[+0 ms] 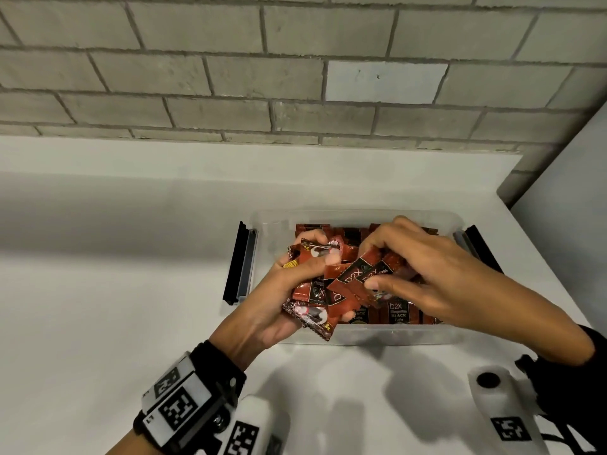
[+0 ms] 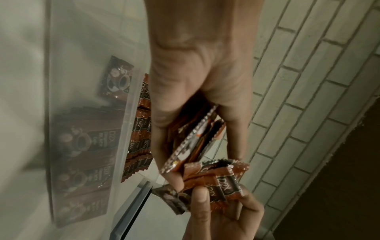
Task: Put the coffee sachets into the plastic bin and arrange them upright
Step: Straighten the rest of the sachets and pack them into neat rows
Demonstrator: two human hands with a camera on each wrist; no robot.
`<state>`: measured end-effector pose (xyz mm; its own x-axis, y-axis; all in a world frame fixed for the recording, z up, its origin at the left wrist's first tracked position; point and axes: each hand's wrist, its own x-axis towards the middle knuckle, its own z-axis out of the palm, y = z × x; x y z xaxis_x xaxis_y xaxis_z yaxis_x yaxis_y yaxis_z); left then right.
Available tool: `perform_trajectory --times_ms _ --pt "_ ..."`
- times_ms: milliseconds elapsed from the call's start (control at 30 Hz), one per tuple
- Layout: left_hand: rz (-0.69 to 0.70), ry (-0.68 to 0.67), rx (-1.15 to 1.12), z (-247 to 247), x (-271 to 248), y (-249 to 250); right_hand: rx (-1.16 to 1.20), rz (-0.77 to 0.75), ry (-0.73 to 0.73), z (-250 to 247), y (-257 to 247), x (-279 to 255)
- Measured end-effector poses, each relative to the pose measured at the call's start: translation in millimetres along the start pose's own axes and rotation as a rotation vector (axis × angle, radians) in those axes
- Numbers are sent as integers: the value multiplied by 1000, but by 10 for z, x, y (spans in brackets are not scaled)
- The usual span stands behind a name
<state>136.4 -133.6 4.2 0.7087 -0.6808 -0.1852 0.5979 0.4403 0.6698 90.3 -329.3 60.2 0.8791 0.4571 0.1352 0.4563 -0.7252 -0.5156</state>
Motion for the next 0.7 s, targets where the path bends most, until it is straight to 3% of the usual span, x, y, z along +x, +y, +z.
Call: perform_trajectory --times_ms 233,333,433,533,600,700 --pt "66 71 66 55 16 25 -69 -140 -9 15 18 -89" --pt "176 166 -21 59 20 38 34 -5 65 75 87 -196" --pt "259 207 -50 59 21 37 482 221 78 166 143 -293" --pt "224 176 2 56 17 50 771 332 147 151 152 -332" --pt "164 134 59 52 14 75 794 338 155 44 175 -320" --pt "70 54 154 58 30 118 677 285 -17 -140 231 -240"
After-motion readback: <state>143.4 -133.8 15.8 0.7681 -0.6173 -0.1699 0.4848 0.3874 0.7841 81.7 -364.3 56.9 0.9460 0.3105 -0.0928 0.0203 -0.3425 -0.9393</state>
